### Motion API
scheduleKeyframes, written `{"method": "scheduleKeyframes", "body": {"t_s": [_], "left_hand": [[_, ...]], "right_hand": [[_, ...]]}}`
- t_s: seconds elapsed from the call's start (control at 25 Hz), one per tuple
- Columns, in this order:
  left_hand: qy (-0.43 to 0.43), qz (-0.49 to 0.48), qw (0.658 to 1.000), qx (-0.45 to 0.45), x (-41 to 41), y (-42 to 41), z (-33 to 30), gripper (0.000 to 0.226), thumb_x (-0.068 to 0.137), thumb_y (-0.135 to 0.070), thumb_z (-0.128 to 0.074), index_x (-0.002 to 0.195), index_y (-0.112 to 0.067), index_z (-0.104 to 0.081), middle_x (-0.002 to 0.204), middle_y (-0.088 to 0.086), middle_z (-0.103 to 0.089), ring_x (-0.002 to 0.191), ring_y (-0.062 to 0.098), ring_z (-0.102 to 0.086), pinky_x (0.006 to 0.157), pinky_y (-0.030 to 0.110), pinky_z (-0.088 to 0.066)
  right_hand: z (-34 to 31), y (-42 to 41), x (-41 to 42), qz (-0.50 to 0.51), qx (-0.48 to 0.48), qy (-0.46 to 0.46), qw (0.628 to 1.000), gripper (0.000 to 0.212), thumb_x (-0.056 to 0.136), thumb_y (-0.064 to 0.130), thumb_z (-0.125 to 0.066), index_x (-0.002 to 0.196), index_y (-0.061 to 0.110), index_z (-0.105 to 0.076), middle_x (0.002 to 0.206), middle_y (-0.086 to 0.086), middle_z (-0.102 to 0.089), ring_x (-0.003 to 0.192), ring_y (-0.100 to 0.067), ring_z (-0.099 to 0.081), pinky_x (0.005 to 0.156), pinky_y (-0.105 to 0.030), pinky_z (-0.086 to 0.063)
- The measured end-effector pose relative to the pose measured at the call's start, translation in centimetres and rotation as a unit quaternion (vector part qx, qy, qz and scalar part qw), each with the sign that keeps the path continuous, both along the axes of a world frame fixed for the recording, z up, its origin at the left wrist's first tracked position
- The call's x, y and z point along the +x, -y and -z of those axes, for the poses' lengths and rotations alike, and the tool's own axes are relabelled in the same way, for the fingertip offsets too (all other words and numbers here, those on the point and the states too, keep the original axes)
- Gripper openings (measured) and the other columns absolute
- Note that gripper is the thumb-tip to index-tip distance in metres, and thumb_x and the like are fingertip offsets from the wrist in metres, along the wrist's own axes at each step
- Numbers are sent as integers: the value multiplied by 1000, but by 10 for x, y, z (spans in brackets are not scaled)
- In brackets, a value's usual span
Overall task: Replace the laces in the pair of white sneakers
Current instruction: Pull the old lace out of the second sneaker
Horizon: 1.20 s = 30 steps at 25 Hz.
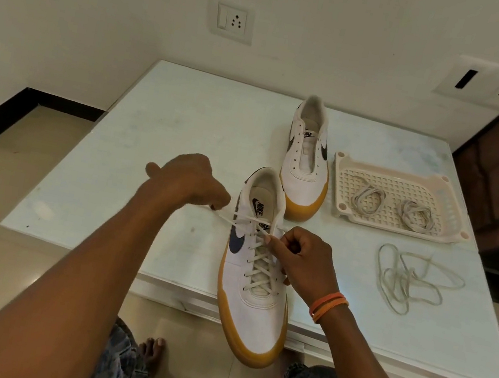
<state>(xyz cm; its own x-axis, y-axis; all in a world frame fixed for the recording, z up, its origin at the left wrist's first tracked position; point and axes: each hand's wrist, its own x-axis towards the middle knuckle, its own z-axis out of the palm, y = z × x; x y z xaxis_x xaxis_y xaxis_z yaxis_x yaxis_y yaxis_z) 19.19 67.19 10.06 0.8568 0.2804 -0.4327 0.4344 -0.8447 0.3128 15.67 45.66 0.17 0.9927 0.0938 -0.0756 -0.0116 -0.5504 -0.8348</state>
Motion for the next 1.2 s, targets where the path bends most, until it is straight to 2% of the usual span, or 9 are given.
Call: {"method": "scheduleKeyframes", "body": {"t_s": [0.08,0.16,0.24,0.32,0.52,0.72,0.88,1.04,1.2], "left_hand": [[-3,47,996,73,-2,6,6,28,73,-33,-75,89,-17,-59,104,3,-55,91,22,-52,92,44,-31],[79,109,989,66,-4,26,14,32,80,-43,-69,107,-27,-62,121,4,-44,113,26,-45,91,42,-28],[174,200,960,87,-7,47,23,27,85,-48,-62,108,-33,-65,123,1,-43,115,25,-39,85,40,-25],[180,254,942,126,-9,62,33,25,88,-46,-59,106,-31,-69,123,-1,-46,114,24,-36,83,40,-25],[122,135,979,90,3,51,23,19,87,-39,-66,100,-26,-71,112,-1,-52,107,25,-41,81,40,-28],[34,45,969,239,-3,-6,11,9,84,-19,-64,83,-16,-55,104,6,-58,99,29,-46,102,50,-23],[137,130,974,128,-1,27,30,36,87,-35,-63,120,-22,-57,127,7,-43,118,30,-42,98,48,-27],[178,261,935,161,-4,66,49,27,82,-34,-70,108,-30,-66,124,-2,-48,115,23,-36,85,43,-25],[139,161,974,84,4,50,26,14,83,-38,-69,92,-28,-73,108,-4,-53,107,25,-45,80,40,-27]], "right_hand": [[1,0,0,1,-6,6,1000,33,83,37,-72,64,17,-54,60,-1,-59,61,-28,-61,59,-46,-56],[1,0,1,-1,-8,8,1000,33,82,37,-72,64,16,-54,59,-1,-57,61,-29,-60,58,-47,-56],[2,1,1,-1,-9,9,1000,33,82,37,-72,64,15,-55,58,0,-56,60,-29,-60,57,-47,-55],[2,1,1,0,-12,7,1000,33,82,39,-72,65,15,-55,59,-1,-57,61,-28,-60,57,-47,-56],[1,2,1,0,-14,3,1000,33,82,40,-72,64,17,-56,60,-1,-60,61,-26,-61,59,-47,-57],[3,1,1,0,-19,2,1000,36,81,41,-72,64,14,-56,61,-4,-60,61,-27,-61,60,-47,-57],[2,0,1,5,-17,-5,1000,38,81,41,-73,64,11,-57,60,-7,-61,59,-30,-61,59,-47,-56],[3,1,1,9,-15,-8,1000,36,81,41,-72,64,13,-57,60,-6,-61,59,-28,-61,58,-47,-56],[0,2,-1,12,-12,-3,1000,37,81,41,-73,61,16,-55,58,-4,-60,59,-27,-61,58,-48,-56]]}}
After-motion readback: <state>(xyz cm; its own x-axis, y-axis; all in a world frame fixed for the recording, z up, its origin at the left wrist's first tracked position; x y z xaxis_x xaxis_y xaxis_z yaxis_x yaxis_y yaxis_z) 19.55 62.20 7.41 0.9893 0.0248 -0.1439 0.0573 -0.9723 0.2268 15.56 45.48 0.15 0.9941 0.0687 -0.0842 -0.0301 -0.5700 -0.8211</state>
